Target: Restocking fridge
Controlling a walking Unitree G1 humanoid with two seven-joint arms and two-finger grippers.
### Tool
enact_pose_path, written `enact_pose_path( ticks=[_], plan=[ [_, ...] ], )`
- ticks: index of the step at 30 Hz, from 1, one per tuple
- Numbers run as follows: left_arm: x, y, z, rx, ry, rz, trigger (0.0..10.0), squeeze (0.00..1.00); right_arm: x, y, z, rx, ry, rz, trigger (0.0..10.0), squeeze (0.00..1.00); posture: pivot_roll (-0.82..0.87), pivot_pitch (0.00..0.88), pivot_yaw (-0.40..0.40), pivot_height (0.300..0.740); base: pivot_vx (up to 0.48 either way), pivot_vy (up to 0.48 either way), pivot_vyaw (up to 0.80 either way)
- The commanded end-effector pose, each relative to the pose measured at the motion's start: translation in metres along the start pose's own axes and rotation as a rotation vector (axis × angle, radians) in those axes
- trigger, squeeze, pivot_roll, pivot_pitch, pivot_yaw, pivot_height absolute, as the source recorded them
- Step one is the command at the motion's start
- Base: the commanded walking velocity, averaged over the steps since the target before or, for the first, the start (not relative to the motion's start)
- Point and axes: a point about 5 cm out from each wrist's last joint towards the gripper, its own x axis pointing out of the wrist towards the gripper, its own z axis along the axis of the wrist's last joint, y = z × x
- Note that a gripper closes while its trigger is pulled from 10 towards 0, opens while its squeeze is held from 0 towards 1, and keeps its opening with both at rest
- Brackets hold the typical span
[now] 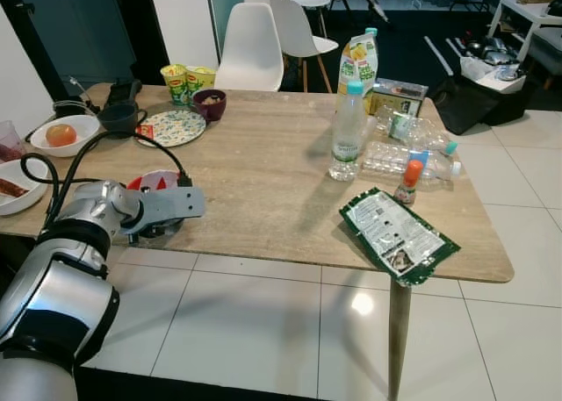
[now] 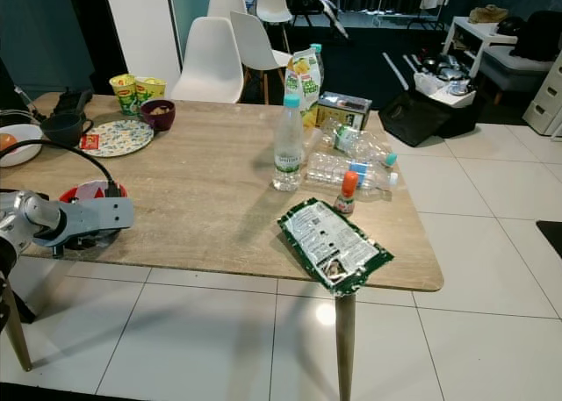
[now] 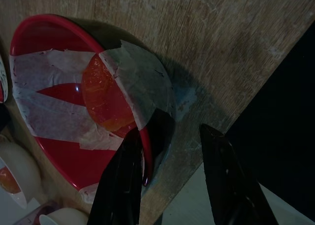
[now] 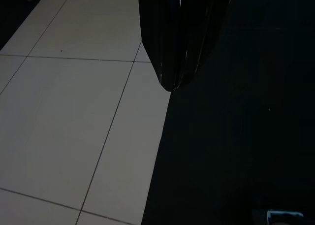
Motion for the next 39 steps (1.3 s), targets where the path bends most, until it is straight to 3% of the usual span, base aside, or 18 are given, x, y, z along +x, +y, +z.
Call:
enact_pose_path(
  ticks=[1,4,5,6,23,27,28,29,39],
  plan=[
    [0.002,-0.004,-0.003,-0.008,0.010,-0.013,10.0,0.00,-0.001,-0.004,-0.002,-0.012,-0.001,-0.005,10.0,0.00,-0.07,0.000,-0.005,0.740,0.000,0.000,0.00],
    [0.003,-0.005,-0.002,-0.007,0.007,-0.019,9.7,0.00,-0.001,-0.005,-0.002,-0.012,0.001,-0.005,10.0,0.00,-0.07,0.000,-0.004,0.740,0.000,0.000,0.00],
    [0.003,-0.005,-0.002,-0.007,0.005,-0.021,3.5,0.00,-0.001,-0.005,-0.002,-0.012,0.001,-0.006,10.0,0.00,-0.08,0.000,-0.003,0.740,0.000,0.000,0.00],
    [0.003,-0.005,-0.002,-0.007,0.003,-0.022,0.0,0.00,-0.001,-0.005,-0.002,-0.012,0.000,-0.006,10.0,0.00,-0.08,0.000,-0.003,0.740,0.000,0.000,0.00],
    [0.001,-0.001,-0.002,-0.005,0.003,-0.006,0.0,0.00,-0.001,-0.004,0.003,-0.010,-0.012,-0.004,10.0,0.00,-0.07,0.000,-0.007,0.740,0.000,0.000,0.00],
    [0.000,0.001,0.005,-0.017,-0.047,-0.005,0.0,0.00,0.000,-0.004,0.006,-0.011,-0.020,-0.001,10.0,0.00,-0.07,0.000,-0.006,0.740,0.000,0.000,0.00],
    [-0.001,0.002,0.009,-0.015,-0.067,-0.010,4.2,0.00,0.000,-0.003,0.008,-0.011,-0.022,0.001,10.0,0.00,-0.07,0.000,-0.007,0.740,0.000,0.000,0.00],
    [-0.001,0.002,0.012,-0.009,-0.082,-0.020,10.0,0.00,0.000,-0.003,0.009,-0.010,-0.025,0.002,10.0,0.00,-0.06,0.000,-0.008,0.740,0.000,0.000,0.00],
    [-0.012,0.007,0.027,0.118,-0.141,-0.134,10.0,0.00,0.001,-0.001,0.019,-0.011,-0.045,0.007,10.0,0.00,-0.05,0.000,-0.011,0.740,0.000,0.000,0.00]
  ],
)
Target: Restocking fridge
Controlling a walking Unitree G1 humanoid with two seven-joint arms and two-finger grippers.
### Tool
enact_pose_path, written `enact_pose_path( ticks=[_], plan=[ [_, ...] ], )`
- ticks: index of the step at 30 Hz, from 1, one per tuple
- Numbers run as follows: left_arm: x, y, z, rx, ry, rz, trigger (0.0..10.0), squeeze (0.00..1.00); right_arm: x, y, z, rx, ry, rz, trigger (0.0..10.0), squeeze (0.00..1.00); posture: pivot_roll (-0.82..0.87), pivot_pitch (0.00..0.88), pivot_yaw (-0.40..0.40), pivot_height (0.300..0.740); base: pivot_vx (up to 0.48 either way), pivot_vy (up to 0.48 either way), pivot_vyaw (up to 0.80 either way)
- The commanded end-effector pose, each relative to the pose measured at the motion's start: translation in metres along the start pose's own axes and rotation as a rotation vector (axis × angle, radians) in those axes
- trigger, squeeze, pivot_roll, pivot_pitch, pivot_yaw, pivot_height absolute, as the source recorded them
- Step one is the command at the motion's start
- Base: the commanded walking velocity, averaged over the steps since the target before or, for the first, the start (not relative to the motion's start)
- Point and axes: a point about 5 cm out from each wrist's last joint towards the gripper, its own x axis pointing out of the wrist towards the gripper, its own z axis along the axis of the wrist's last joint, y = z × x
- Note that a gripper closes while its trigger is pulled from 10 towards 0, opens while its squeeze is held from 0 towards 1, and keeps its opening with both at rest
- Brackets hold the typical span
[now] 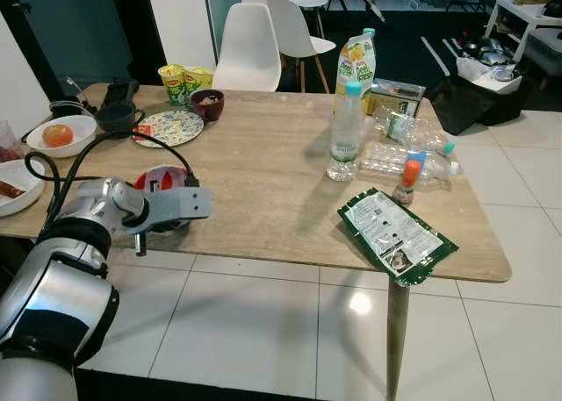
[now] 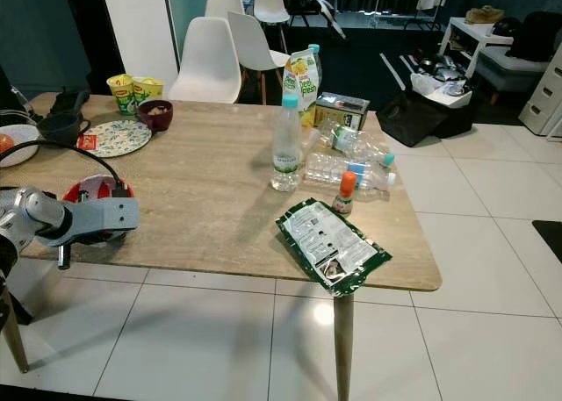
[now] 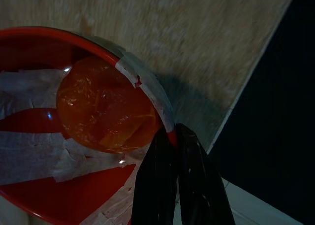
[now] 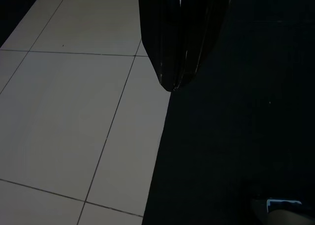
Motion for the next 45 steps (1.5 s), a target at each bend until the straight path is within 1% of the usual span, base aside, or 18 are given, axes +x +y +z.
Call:
enact_pose_path(
  ticks=[1,3,6,10,14,16,17,23,26,29,33,34,35,38,42,43,44,45],
  plan=[
    [-0.007,0.008,0.010,0.058,-0.027,-0.010,10.0,0.00,0.001,0.002,0.004,-0.007,-0.010,0.006,10.0,0.00,-0.05,0.000,-0.011,0.740,0.000,0.000,0.00],
    [-0.010,0.006,0.014,0.106,-0.054,-0.061,10.0,0.00,0.001,0.002,0.007,-0.006,-0.015,0.007,10.0,0.00,-0.04,0.000,-0.011,0.740,0.000,0.000,0.00],
    [-0.015,0.004,0.023,0.167,-0.108,-0.099,10.0,0.00,0.001,0.003,0.009,-0.006,-0.020,0.009,10.0,0.00,-0.04,0.000,-0.013,0.740,0.000,0.000,0.00],
    [-0.021,-0.006,0.032,0.254,-0.162,-0.153,10.0,0.00,0.001,0.004,0.010,-0.006,-0.021,0.012,10.0,0.00,-0.03,0.000,-0.014,0.740,0.000,0.000,0.00],
    [-0.025,-0.014,0.038,0.292,-0.199,-0.177,10.0,0.00,0.001,0.005,0.010,-0.007,-0.021,0.014,10.0,0.00,-0.03,0.000,-0.014,0.740,0.000,0.000,0.00],
    [-0.032,-0.025,0.046,0.337,-0.252,-0.205,10.0,0.00,0.002,0.006,0.010,-0.009,-0.019,0.016,10.0,0.00,-0.02,0.000,-0.013,0.740,0.000,0.000,0.00],
    [-0.032,-0.025,0.046,0.337,-0.252,-0.205,10.0,0.00,0.002,0.006,0.010,-0.009,-0.019,0.016,10.0,0.00,-0.02,0.000,-0.013,0.740,0.000,0.000,0.00],
    [-0.047,-0.043,0.057,0.410,-0.284,-0.234,10.0,0.00,0.002,0.009,0.012,-0.006,-0.022,0.020,10.0,0.00,-0.02,0.000,-0.007,0.740,0.000,0.000,0.00],
    [-0.049,-0.046,0.060,0.414,-0.294,-0.235,10.0,0.00,0.002,0.009,0.012,-0.003,-0.022,0.021,10.0,0.00,-0.01,0.000,-0.006,0.740,0.000,0.000,0.00],
    [-0.050,-0.051,0.063,0.418,-0.304,-0.242,10.0,0.00,0.002,0.011,0.012,-0.001,-0.021,0.023,10.0,0.00,-0.01,0.000,-0.003,0.740,-0.246,0.000,0.00],
    [-0.051,-0.054,0.063,0.418,-0.308,-0.248,10.0,0.00,0.003,0.011,0.011,-0.001,-0.020,0.025,10.0,0.00,-0.01,0.000,-0.001,0.740,-0.253,0.000,0.00],
    [-0.049,-0.062,0.065,0.410,-0.318,-0.267,10.0,0.00,0.003,0.012,0.011,0.002,-0.019,0.026,10.0,0.00,-0.01,0.000,0.002,0.740,-0.262,0.000,0.00],
    [-0.049,-0.062,0.065,0.410,-0.318,-0.267,10.0,0.00,0.003,0.012,0.011,0.002,-0.019,0.026,10.0,0.00,-0.01,0.000,0.002,0.740,-0.262,0.000,0.00],
    [-0.042,-0.075,0.065,0.379,-0.326,-0.294,10.0,0.00,0.003,0.014,0.009,0.006,-0.016,0.029,10.0,0.00,-0.01,0.000,0.003,0.740,-0.268,0.000,0.00],
    [-0.037,-0.082,0.063,0.350,-0.319,-0.306,10.0,0.00,0.003,0.014,0.009,0.006,-0.014,0.030,10.0,0.00,-0.01,0.000,0.001,0.740,-0.274,0.000,0.00],
    [-0.030,-0.088,0.059,0.322,-0.299,-0.316,10.0,0.00,0.003,0.015,0.008,0.005,-0.013,0.032,10.0,0.00,-0.01,0.000,0.002,0.740,-0.281,0.000,0.00],
    [-0.030,-0.088,0.059,0.322,-0.299,-0.316,10.0,0.00,0.003,0.015,0.008,0.005,-0.013,0.032,10.0,0.00,-0.01,0.000,0.002,0.740,-0.281,0.000,0.00],
    [-0.025,-0.092,0.056,0.303,-0.286,-0.324,10.0,0.00,0.003,0.016,0.008,0.005,-0.013,0.033,10.0,0.00,-0.01,0.000,0.000,0.740,-0.289,0.000,0.00]
  ],
)
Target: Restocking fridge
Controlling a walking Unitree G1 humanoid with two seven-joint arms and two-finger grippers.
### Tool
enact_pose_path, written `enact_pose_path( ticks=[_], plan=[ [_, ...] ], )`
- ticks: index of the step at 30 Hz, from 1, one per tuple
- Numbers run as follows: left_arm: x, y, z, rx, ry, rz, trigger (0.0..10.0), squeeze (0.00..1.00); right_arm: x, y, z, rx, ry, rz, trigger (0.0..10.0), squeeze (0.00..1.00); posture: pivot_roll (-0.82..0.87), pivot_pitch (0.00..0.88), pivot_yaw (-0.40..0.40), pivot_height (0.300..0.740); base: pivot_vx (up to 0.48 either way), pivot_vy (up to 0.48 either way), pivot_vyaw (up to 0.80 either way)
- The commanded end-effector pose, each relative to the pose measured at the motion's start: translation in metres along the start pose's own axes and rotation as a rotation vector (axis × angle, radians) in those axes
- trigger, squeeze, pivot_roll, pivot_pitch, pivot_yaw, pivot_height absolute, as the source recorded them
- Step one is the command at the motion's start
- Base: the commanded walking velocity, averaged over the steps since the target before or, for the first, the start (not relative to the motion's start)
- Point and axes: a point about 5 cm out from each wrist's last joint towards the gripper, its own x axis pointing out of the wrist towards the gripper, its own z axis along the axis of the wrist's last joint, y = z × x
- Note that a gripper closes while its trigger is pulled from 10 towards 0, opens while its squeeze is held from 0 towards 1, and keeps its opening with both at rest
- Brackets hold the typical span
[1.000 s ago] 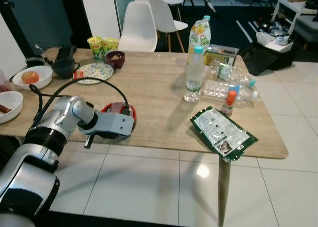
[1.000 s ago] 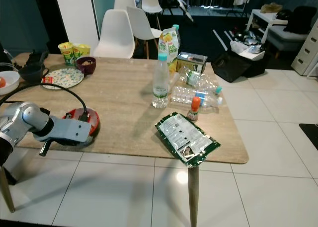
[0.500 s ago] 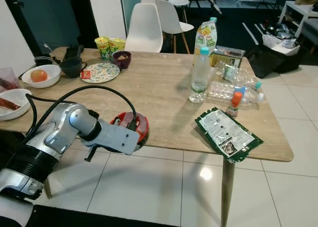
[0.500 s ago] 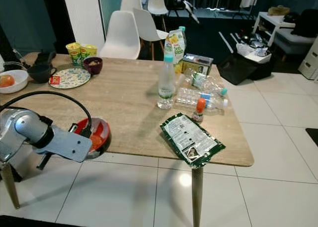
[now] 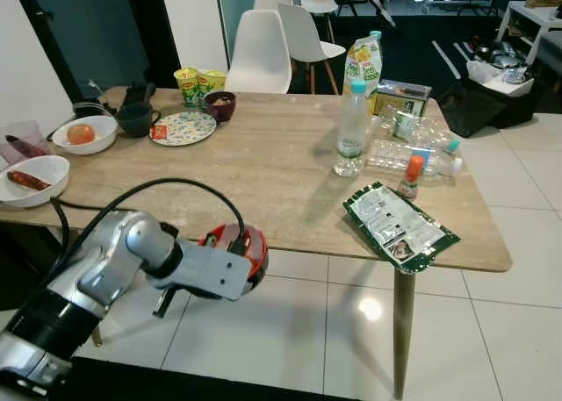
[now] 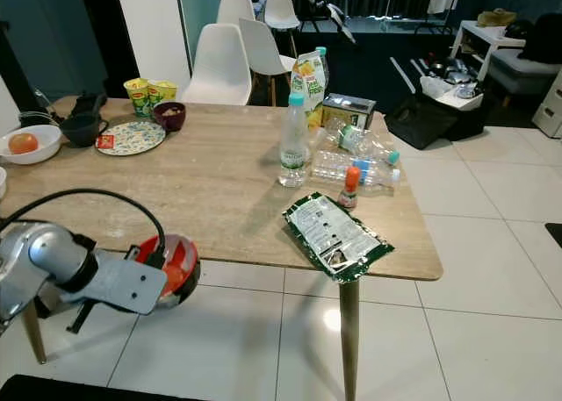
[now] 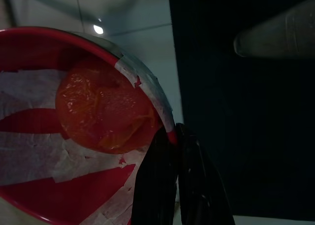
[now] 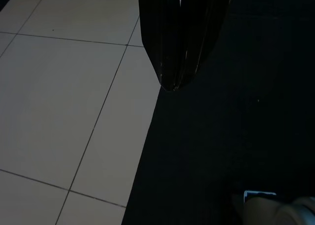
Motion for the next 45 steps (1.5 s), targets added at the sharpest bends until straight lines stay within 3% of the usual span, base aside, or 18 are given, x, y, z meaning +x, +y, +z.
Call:
enact_pose_path(
  ticks=[1,6,10,12,14,15,19,21,24,27,29,30,32,33,34,38,40,45],
  plan=[
    [0.003,-0.003,-0.005,-0.036,0.022,0.015,10.0,0.00,0.001,0.004,-0.001,-0.002,0.005,0.007,10.0,0.00,-0.01,0.000,0.000,0.740,-0.289,0.000,0.00],
    [0.019,-0.011,-0.015,-0.099,0.042,-0.008,10.0,0.00,0.001,0.004,-0.001,-0.004,0.005,0.006,10.0,0.00,-0.01,0.000,-0.001,0.740,-0.292,0.000,0.00],
    [0.047,-0.027,-0.037,-0.207,0.120,-0.033,10.0,0.00,0.000,0.002,-0.003,-0.007,0.008,-0.001,10.0,0.00,-0.02,0.000,-0.003,0.740,-0.290,0.000,0.00],
    [0.047,-0.027,-0.037,-0.207,0.120,-0.033,10.0,0.00,0.000,0.002,-0.003,-0.007,0.008,-0.001,10.0,0.00,-0.02,0.000,-0.003,0.740,-0.289,0.000,0.00],
    [0.062,-0.035,-0.046,-0.277,0.133,-0.033,10.0,0.00,0.000,0.001,-0.003,-0.007,0.006,-0.005,10.0,0.00,-0.03,0.000,-0.002,0.740,-0.287,0.000,0.00],
    [0.062,-0.035,-0.046,-0.277,0.133,-0.033,10.0,0.00,0.000,0.001,-0.003,-0.007,0.006,-0.005,10.0,0.00,-0.03,0.000,-0.002,0.740,-0.281,0.000,0.00],
    [0.102,-0.064,-0.062,-0.449,0.152,-0.051,10.0,0.00,0.000,-0.001,-0.002,-0.014,0.004,-0.006,10.0,0.00,-0.02,0.000,-0.012,0.740,-0.282,0.000,0.00],
    [0.102,-0.064,-0.062,-0.449,0.152,-0.051,10.0,0.00,0.000,-0.001,-0.002,-0.014,0.004,-0.006,10.0,0.00,-0.02,0.000,-0.012,0.740,-0.285,0.000,0.00],
    [0.125,-0.093,-0.072,-0.567,0.189,-0.066,10.0,0.00,0.000,-0.001,0.000,-0.021,0.003,-0.004,10.0,0.00,-0.02,0.000,-0.019,0.740,-0.277,0.000,0.00],
    [0.130,-0.100,-0.074,-0.598,0.195,-0.069,10.0,0.00,0.000,-0.001,0.000,-0.023,0.002,-0.004,10.0,0.00,-0.02,0.000,-0.020,0.740,-0.274,0.000,0.00],
    [0.145,-0.125,-0.078,-0.691,0.211,-0.095,10.0,0.00,0.000,-0.001,0.001,-0.026,0.000,-0.003,10.0,0.00,-0.02,0.000,-0.020,0.740,-0.272,0.000,0.00],
    [0.145,-0.125,-0.078,-0.691,0.211,-0.095,10.0,0.00,0.000,-0.001,0.001,-0.026,0.000,-0.003,10.0,0.00,-0.02,0.000,-0.020,0.740,-0.274,0.000,0.00],
    [0.160,-0.157,-0.080,-0.791,0.246,-0.107,10.0,0.00,0.000,0.000,0.004,-0.027,-0.006,0.000,10.0,0.00,-0.02,0.000,-0.020,0.740,-0.270,0.000,0.00],
    [0.160,-0.157,-0.080,-0.791,0.246,-0.107,10.0,0.00,0.000,0.000,0.004,-0.027,-0.006,0.000,10.0,0.00,-0.02,0.000,-0.020,0.740,-0.270,0.000,0.00],
    [0.168,-0.182,-0.082,-0.884,0.288,-0.085,10.0,0.00,0.001,0.002,0.006,-0.028,-0.011,0.003,10.0,0.00,-0.02,0.000,-0.019,0.740,-0.244,0.000,0.00],
    [0.172,-0.195,-0.083,-0.958,0.315,-0.050,10.0,0.00,0.001,0.003,0.007,-0.030,-0.013,0.004,10.0,0.00,-0.02,0.000,-0.019,0.740,-0.122,0.000,0.00],
    [0.176,-0.212,-0.083,-1.049,0.357,-0.007,10.0,0.00,0.001,0.004,0.009,-0.032,-0.017,0.005,10.0,0.00,-0.02,0.000,-0.015,0.740,-0.120,0.000,0.00],
    [0.182,-0.229,-0.080,-1.178,0.416,0.097,10.0,0.00,0.002,0.006,0.011,-0.030,-0.022,0.004,10.0,0.00,-0.02,0.000,-0.013,0.740,0.000,0.000,0.00]
  ],
)
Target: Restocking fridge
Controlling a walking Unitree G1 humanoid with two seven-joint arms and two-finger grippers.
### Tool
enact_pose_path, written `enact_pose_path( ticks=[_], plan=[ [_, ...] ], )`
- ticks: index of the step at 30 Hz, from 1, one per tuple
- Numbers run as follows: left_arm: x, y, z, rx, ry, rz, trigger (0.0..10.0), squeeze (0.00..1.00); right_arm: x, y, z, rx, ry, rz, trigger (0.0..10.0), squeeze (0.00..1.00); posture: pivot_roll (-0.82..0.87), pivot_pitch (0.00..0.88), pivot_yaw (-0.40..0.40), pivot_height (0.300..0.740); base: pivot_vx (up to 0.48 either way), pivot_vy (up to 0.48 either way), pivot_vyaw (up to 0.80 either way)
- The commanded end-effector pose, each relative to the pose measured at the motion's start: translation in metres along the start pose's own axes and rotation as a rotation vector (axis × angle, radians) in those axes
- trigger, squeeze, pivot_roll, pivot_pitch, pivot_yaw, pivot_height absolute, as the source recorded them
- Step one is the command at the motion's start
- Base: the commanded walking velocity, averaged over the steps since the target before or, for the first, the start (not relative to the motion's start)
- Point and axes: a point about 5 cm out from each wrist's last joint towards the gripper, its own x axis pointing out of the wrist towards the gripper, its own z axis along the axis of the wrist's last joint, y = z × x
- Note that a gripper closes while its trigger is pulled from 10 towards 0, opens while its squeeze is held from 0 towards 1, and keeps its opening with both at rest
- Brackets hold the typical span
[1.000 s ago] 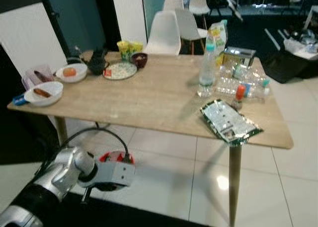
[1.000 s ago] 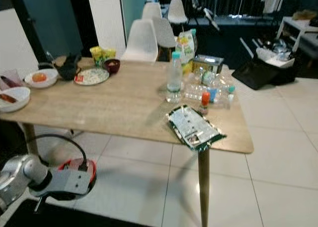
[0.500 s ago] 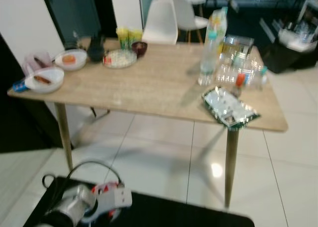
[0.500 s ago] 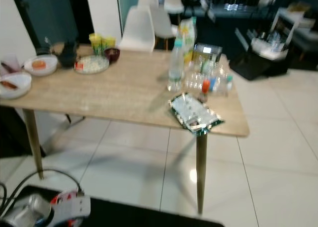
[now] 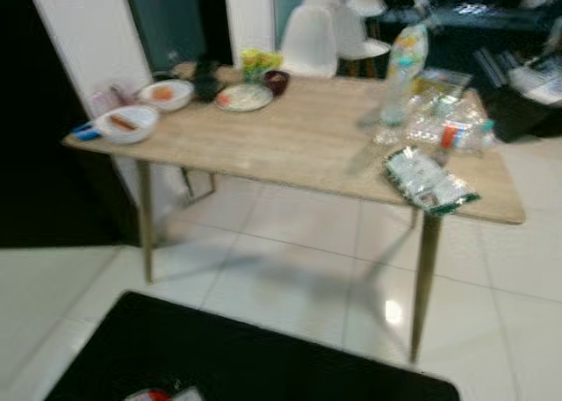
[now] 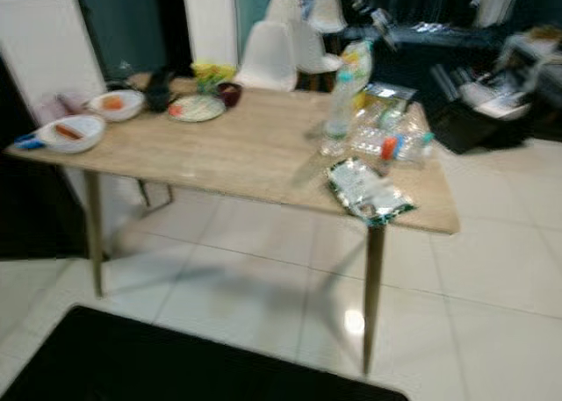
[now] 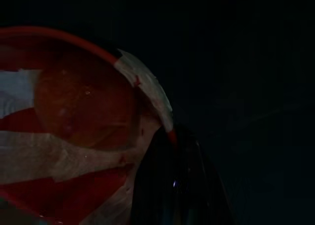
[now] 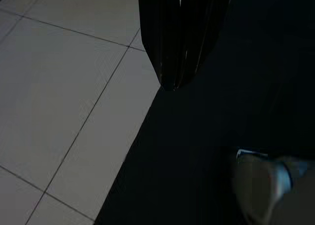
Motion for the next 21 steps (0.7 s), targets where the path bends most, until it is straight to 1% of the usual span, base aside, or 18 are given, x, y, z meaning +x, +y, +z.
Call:
enact_pose_path(
  ticks=[1,2,6,10,13,17,18,19,21],
  plan=[
    [0.000,0.003,0.007,-0.061,-0.039,0.074,10.0,0.00,0.000,0.002,-0.004,0.004,0.011,0.002,10.0,0.00,-0.02,0.000,-0.014,0.740,0.000,0.000,0.00],
    [0.001,0.003,0.007,-0.090,-0.041,0.105,10.0,0.00,0.000,0.002,-0.004,0.004,0.011,0.001,10.0,0.00,-0.02,0.000,-0.013,0.740,0.000,0.000,0.00],
    [0.003,0.000,0.005,-0.113,-0.040,0.124,10.0,0.00,0.000,0.003,-0.005,0.002,0.012,0.001,10.0,0.00,-0.02,0.000,-0.013,0.740,0.000,0.000,0.00],
    [0.005,-0.005,0.001,-0.136,-0.025,0.122,10.0,0.00,0.000,0.003,-0.006,0.006,0.013,0.000,10.0,0.00,-0.02,0.000,-0.013,0.740,0.000,0.000,0.00],
    [0.007,-0.012,-0.004,-0.154,-0.005,0.112,10.0,0.00,0.000,0.003,-0.005,0.017,0.009,-0.004,10.0,0.00,-0.02,0.000,-0.011,0.740,0.000,0.000,0.00],
    [0.009,-0.017,-0.008,-0.157,0.007,0.109,10.0,0.00,0.000,0.003,-0.006,0.017,0.010,-0.005,10.0,0.00,-0.02,0.000,-0.010,0.740,0.000,0.000,0.00],
    [0.011,-0.023,-0.011,-0.165,0.013,0.104,10.0,0.00,0.000,0.004,-0.006,0.014,0.015,-0.002,10.0,0.00,-0.01,0.000,-0.008,0.740,0.000,0.000,-0.79],
    [0.012,-0.026,-0.012,-0.172,0.015,0.101,10.0,0.00,0.000,0.004,-0.007,0.012,0.017,-0.001,10.0,0.00,-0.01,0.000,-0.008,0.740,0.000,0.000,-0.79],
    [0.012,-0.028,-0.013,-0.176,0.016,0.100,10.0,0.00,0.000,0.005,-0.007,0.010,0.020,0.001,10.0,0.00,-0.01,0.000,-0.007,0.740,0.000,0.000,-0.79]
  ],
)
